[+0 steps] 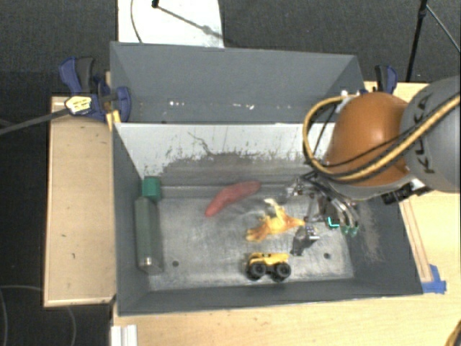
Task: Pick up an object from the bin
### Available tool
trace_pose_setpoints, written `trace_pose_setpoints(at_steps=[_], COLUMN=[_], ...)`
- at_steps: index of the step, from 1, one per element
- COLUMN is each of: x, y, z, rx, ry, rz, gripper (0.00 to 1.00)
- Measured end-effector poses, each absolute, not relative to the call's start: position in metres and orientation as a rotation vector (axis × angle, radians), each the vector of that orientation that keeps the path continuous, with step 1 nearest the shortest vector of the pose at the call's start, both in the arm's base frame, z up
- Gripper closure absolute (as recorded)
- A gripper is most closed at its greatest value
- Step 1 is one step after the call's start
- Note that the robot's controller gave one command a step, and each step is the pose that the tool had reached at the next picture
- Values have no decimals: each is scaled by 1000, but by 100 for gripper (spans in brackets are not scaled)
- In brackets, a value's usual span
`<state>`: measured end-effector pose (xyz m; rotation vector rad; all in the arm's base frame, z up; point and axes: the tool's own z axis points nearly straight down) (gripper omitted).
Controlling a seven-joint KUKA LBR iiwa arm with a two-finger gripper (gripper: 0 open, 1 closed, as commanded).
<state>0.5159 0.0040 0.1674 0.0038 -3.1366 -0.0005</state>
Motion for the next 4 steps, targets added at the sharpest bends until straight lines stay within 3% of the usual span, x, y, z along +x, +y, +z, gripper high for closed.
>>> trace_pose_setpoints(at_steps=[1,2,3,4], x=[518,539,539,563], y=[4,5,5,8], z=[171,80,80,204], rx=[4,143,143,140], ry=[-3144,-3177,-3177,-3140], rz=[-1,-3,-3,0], gripper=[0,100,100,100])
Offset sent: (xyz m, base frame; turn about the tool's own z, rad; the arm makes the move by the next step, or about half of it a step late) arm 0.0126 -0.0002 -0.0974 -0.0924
